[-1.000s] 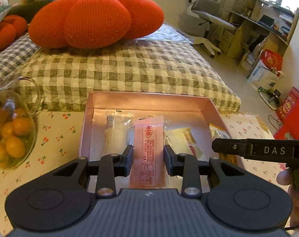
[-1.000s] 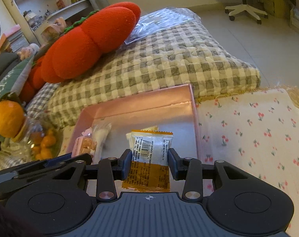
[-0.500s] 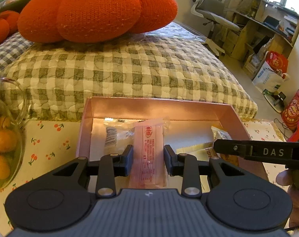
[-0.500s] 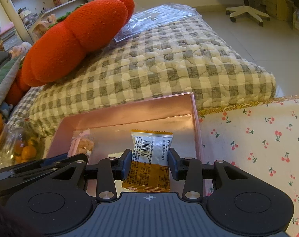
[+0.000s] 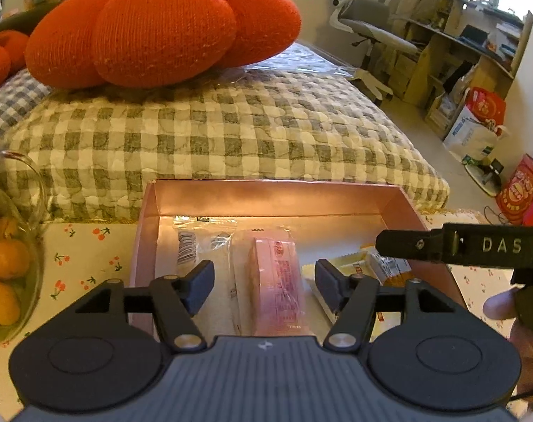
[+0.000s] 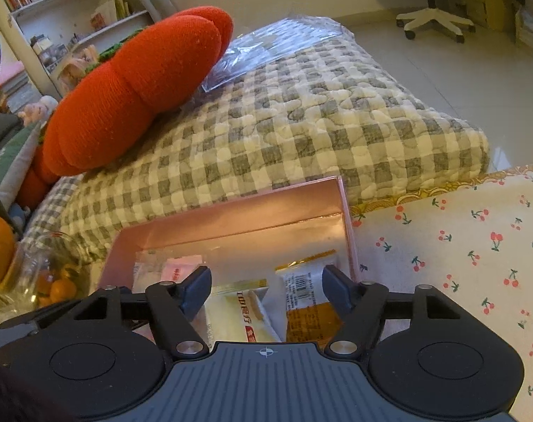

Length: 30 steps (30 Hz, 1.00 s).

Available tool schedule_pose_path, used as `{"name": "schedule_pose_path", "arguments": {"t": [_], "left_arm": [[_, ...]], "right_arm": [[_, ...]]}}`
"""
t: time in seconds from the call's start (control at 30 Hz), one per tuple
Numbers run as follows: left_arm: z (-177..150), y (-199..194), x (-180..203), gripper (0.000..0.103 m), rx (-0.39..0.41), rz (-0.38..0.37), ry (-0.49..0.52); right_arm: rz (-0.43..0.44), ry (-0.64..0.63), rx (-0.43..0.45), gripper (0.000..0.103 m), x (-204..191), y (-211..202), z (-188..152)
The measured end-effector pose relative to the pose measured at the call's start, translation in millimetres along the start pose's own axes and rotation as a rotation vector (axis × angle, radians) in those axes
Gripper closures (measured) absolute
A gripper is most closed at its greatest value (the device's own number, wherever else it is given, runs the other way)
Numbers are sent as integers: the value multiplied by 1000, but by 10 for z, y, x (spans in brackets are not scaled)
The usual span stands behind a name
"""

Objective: Organize snacks
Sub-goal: 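Withdraw both tools from the box toward the remaining snacks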

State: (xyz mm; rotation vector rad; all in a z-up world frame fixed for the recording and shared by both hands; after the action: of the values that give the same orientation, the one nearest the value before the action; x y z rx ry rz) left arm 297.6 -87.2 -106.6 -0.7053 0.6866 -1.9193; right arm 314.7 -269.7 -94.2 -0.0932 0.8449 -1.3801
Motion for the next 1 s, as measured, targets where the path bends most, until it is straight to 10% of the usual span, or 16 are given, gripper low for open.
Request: {"name": "schedule_pose_path", "arguments": {"t": [0.33,1.0], "left_arm": [[-92,-425,53,8,16,40,7],[-644,-1099,124,3,-30,118,5]], "right_arm": [[5,-4,9,20,-93,-399,-107],[-36,-91,-58,13,-318,-1132,-792]]}}
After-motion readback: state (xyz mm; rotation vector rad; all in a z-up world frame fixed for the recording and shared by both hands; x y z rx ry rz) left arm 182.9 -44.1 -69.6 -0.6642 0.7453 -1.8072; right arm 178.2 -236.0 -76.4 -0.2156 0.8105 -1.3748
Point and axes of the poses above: each gripper's, at about its wrist camera, not at the fingertips, and y roughly the way its jaws point, x to its right, z to its top, the point moved 8 cm from there along y, roughly the way its jaws point, and after that the axes turned 2 degrees about -y, right-handed, at the moved point
